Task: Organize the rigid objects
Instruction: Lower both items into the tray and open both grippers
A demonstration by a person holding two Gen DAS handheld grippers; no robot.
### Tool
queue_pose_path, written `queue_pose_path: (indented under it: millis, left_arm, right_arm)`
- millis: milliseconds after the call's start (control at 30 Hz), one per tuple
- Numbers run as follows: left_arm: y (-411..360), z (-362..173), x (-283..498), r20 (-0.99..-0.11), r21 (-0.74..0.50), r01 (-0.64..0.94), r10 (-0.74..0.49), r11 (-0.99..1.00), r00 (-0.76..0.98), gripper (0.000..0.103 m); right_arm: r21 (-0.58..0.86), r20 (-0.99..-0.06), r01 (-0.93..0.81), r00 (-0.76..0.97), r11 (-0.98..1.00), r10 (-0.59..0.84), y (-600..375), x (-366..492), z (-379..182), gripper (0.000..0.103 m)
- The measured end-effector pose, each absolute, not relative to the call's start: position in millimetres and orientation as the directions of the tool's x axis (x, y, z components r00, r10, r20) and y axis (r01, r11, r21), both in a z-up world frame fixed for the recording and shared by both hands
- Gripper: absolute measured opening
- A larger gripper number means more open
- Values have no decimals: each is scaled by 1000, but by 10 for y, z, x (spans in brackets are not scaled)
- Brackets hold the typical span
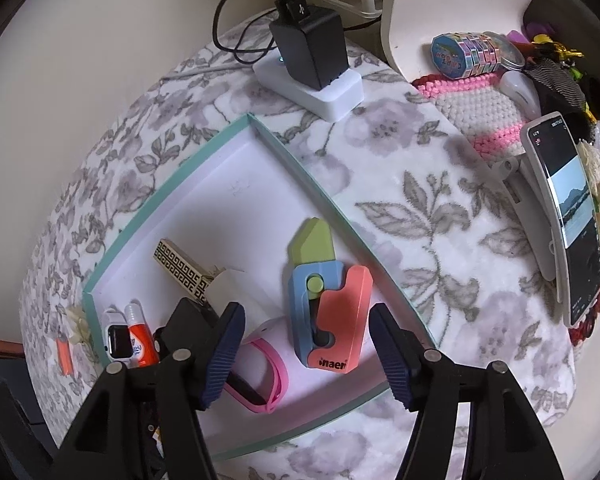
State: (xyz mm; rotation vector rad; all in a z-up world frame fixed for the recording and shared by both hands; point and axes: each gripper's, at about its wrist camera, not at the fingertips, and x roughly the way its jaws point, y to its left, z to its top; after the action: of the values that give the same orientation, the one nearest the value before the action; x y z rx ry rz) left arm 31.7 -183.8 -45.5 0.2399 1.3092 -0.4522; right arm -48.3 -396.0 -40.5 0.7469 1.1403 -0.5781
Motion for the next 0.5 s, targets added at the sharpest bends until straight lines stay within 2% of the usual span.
queue_pose_path:
  millis: [500]
  left_arm:
    - [-1617,-241,429,-950,-132,383,-227,914,215,82]
  right_arm:
    - [233,-921,707,381,667,-82,-3828,-446,-130,70]
